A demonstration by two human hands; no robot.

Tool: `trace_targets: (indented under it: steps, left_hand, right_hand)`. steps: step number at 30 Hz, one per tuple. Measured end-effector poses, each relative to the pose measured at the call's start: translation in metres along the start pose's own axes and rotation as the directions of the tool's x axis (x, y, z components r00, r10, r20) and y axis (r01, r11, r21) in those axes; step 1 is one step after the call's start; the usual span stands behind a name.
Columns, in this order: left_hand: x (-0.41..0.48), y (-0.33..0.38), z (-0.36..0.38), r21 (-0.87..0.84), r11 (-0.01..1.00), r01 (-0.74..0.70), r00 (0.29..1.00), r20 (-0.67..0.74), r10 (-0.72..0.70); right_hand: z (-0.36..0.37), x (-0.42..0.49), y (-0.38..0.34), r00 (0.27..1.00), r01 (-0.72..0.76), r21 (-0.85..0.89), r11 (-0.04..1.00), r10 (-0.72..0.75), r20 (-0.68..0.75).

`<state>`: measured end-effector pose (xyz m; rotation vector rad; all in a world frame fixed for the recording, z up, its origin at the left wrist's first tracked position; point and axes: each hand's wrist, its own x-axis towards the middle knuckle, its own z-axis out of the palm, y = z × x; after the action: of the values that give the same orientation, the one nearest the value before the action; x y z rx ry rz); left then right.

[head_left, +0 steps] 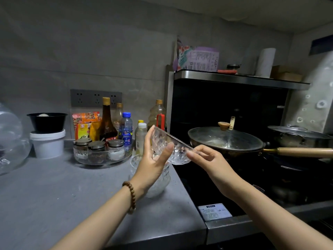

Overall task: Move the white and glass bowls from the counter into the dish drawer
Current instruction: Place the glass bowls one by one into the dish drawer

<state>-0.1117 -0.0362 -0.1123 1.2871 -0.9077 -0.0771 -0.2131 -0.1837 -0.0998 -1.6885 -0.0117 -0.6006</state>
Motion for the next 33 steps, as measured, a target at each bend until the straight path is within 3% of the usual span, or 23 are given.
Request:
trace_targets:
  steps: [4,9,15,22,25,31,33]
  left_hand:
    - [-0.007,-0.001,0.039,-0.091,0.995,0.030,0.999,0.040,-0.026]
    - [-0.020,-0.016,0.094,-0.168,0.959,0.229,0.961,0.198,-0.195]
    - [-0.044,-0.041,0.165,-0.158,0.829,0.536,0.784,0.458,-0.419]
    - [-0.080,-0.099,0.236,-0.021,0.689,0.725,0.556,0.608,-0.567]
    - [-0.095,-0.129,0.255,0.060,0.641,0.765,0.474,0.622,-0.623]
    - [-0.128,-0.186,0.273,0.157,0.613,0.774,0.426,0.587,-0.688]
    - [-0.138,-0.205,0.275,0.201,0.624,0.756,0.441,0.548,-0.711]
  right_hand:
    - [-0.032,-0.031,-0.004,0.999,-0.049,-0.068,0.996,0.049,-0.006]
    - [-0.085,-0.068,-0.002,0.998,-0.064,-0.244,0.968,0.057,-0.038]
    - [-0.148,-0.119,0.006,0.993,-0.089,-0.333,0.939,0.110,0.044]
    - [-0.206,-0.175,0.048,0.936,-0.334,-0.274,0.902,0.351,0.015]
    - [-0.218,-0.191,0.071,0.901,-0.423,-0.267,0.866,0.435,-0.016]
    - [-0.236,-0.210,0.124,0.785,-0.619,-0.161,0.769,0.610,-0.104]
    - [-0.241,-0.213,0.142,0.741,-0.671,-0.114,0.733,0.658,-0.131]
